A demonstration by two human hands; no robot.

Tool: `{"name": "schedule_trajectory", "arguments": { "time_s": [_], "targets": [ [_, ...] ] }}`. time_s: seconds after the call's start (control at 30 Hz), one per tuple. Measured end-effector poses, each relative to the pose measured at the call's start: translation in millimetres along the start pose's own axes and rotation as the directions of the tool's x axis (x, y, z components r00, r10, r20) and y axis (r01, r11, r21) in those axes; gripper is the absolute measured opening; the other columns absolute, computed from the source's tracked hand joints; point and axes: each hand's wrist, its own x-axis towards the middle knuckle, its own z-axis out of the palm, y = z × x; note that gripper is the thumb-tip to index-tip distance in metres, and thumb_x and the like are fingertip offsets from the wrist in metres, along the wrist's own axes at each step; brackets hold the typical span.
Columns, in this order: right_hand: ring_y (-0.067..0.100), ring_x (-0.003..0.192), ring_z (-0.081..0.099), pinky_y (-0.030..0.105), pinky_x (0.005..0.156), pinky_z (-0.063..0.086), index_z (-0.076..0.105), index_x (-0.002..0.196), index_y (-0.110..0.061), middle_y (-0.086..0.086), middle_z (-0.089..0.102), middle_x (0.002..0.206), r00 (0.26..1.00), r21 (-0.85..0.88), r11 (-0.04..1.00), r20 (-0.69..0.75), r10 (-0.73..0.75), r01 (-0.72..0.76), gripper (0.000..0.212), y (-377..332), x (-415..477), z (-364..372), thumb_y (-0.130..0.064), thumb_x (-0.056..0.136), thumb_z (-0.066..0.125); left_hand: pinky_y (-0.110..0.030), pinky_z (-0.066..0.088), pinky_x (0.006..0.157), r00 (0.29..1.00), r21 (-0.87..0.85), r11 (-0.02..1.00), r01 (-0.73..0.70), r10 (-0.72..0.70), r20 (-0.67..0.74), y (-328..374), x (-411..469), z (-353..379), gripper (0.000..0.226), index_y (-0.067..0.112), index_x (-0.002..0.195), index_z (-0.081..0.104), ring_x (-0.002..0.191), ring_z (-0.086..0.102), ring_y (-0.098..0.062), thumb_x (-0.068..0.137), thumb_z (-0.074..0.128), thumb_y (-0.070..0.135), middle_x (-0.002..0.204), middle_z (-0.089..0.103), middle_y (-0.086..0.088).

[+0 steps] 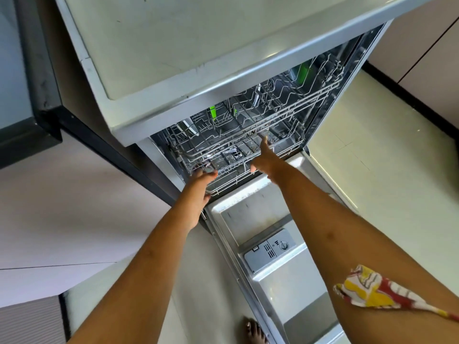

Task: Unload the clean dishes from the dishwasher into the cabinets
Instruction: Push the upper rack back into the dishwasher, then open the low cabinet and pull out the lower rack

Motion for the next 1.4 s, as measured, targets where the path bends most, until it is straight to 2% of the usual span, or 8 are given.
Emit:
{"name": "schedule_trajectory", "arguments": {
  "time_s": [0.1,0.2,0.3,0.53,0.67,0.93,1.17,1.4],
  "targets": [
    [0.037,0.134,0.033,0.045,0.103,0.034,-0.017,0.149,-0.024,0.012,0.003,0.158,0.998,0.006,0.999,0.05,0.039,-0.039,0.103,29,-11,28,0.021,0.082,0.047,-0.039,0.033,0.102,0.998,-0.029,0.998,0.053,-0.053,-0.028,-31,-6,-8,0.045,0.014,0.137,0.041,0.134,0.037,-0.023,0.094,0.05,0.022,0.141,0.044,-0.01],
    [0.035,0.133,0.038,0.044,0.105,0.036,-0.008,0.151,-0.025,0.013,0.013,0.157,0.976,-0.1,0.991,0.189,0.105,-0.087,0.096,55,-23,65,0.012,0.085,0.052,-0.037,0.033,0.098,0.992,-0.089,0.991,0.099,-0.105,-0.064,-58,-15,-19,0.022,0.023,0.115,0.055,0.131,0.04,-0.02,0.096,0.046,0.017,0.13,0.051,-0.004],
    [0.032,0.128,0.045,0.037,0.1,0.043,0.003,0.152,-0.023,0.015,0.028,0.153,0.963,-0.16,0.984,0.244,0.113,-0.075,0.088,68,-36,109,0.002,0.087,0.057,-0.039,0.032,0.1,0.985,-0.135,0.988,0.08,-0.099,-0.141,-77,-28,-38,0.038,0.016,0.134,0.043,0.132,0.039,-0.018,0.096,0.045,0.017,0.137,0.048,0.001],
    [0.021,0.131,0.041,0.018,0.087,0.04,0.024,0.149,-0.023,0.002,0.032,0.152,0.947,-0.134,0.987,0.318,-0.042,0.089,0.07,51,-71,218,-0.007,0.089,0.056,-0.04,0.03,0.11,0.898,-0.377,0.924,-0.069,-0.107,-0.428,-100,-79,-129,0.05,0.024,0.144,0.03,0.133,0.038,-0.017,0.098,0.044,0.016,0.147,0.039,0.0],
    [0.019,0.137,0.034,0.023,0.105,0.032,0.031,0.146,-0.026,-0.001,0.031,0.152,0.913,-0.147,0.957,0.366,-0.18,0.248,0.061,17,-104,291,-0.012,0.091,0.055,-0.042,0.033,0.11,0.808,-0.431,0.881,-0.193,-0.106,-0.579,-109,-113,-204,0.046,0.026,0.144,0.031,0.134,0.038,-0.019,0.099,0.042,0.019,0.148,0.037,0.0],
    [0.023,0.14,0.03,0.032,0.111,0.029,0.022,0.149,-0.023,0.001,0.026,0.154,0.768,-0.154,0.802,0.435,-0.47,0.578,0.068,-83,-173,456,-0.012,0.091,0.057,-0.035,0.036,0.104,0.659,-0.389,0.837,-0.384,-0.047,-0.751,-98,-190,-367,0.044,0.033,0.143,0.032,0.135,0.034,-0.01,0.101,0.038,0.023,0.151,0.032,0.008],
    [0.029,0.124,0.049,0.032,0.096,0.045,0.037,0.138,-0.015,0.009,0.045,0.139,0.841,-0.186,0.827,0.241,-0.485,0.531,0.059,-127,-186,528,-0.012,0.086,0.064,-0.041,0.035,0.11,0.681,-0.287,0.859,-0.425,0.095,-0.726,-73,-222,-428,0.042,0.037,0.139,0.038,0.116,0.038,-0.003,0.1,0.036,0.021,0.148,0.036,0.007],
    [0.031,0.121,0.048,0.032,0.093,0.046,0.036,0.135,-0.017,0.012,0.042,0.135,0.838,-0.301,0.782,0.174,-0.518,0.546,0.055,-114,-184,524,-0.01,0.087,0.063,-0.047,0.034,0.109,0.769,-0.286,0.901,-0.327,0.077,-0.635,-74,-218,-413,0.041,0.037,0.141,0.035,0.138,0.032,-0.026,0.101,0.035,0.031,0.152,0.031,0.003]
  ]
}}
